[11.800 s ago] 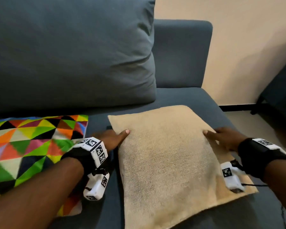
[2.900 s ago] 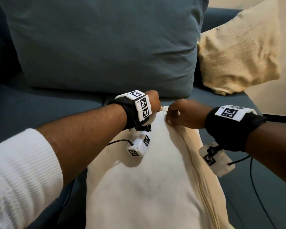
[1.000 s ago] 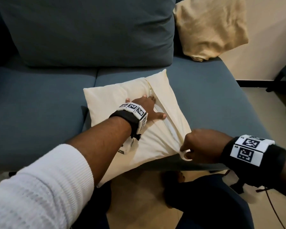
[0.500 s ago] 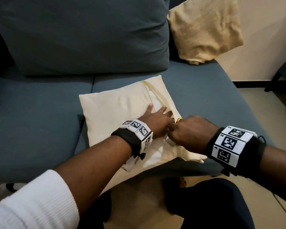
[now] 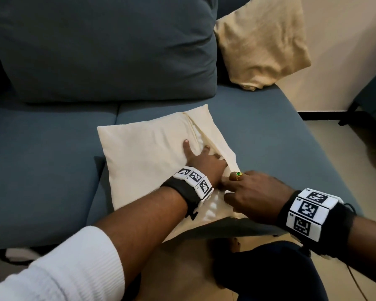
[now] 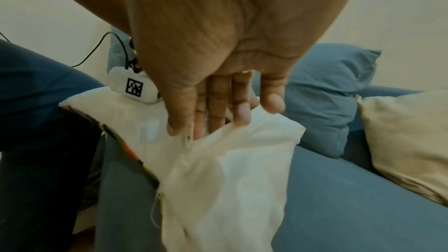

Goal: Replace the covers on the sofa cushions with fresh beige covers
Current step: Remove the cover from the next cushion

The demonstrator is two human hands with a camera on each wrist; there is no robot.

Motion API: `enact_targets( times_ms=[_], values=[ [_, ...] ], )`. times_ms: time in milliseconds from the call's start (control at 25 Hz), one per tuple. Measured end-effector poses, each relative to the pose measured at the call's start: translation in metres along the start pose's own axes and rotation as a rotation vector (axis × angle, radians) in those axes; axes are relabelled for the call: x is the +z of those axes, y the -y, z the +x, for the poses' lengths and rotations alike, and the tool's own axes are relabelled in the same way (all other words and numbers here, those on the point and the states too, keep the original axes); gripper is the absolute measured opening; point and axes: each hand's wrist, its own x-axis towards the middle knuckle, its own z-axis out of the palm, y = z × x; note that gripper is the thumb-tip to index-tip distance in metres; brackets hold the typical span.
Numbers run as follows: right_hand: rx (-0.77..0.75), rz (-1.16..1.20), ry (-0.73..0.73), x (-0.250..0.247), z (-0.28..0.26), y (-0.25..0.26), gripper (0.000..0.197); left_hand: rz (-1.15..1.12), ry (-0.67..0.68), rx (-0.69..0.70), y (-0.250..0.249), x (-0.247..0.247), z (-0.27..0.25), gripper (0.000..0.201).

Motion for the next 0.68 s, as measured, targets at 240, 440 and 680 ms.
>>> enact_targets(
  times_ms=[240, 440, 680],
  values=[
    [0.453, 0.187, 0.121, -0.001, 0.009, -0.03, 0.026, 0.34, -0.011, 0.249, -0.004, -0.016, 0.019, 0.052],
    [0.314, 0.285, 0.152, 0.005, 0.011, -0.02, 0.036, 0.24, -0.059, 0.438, 0.0, -0.018, 0.018, 0.033],
    [0.24, 0.225, -0.113, -0.045, -0.02, -0.026, 0.032, -0.328, -0.261, 0.266, 0.087, -0.098, -0.027, 0.025]
  ],
)
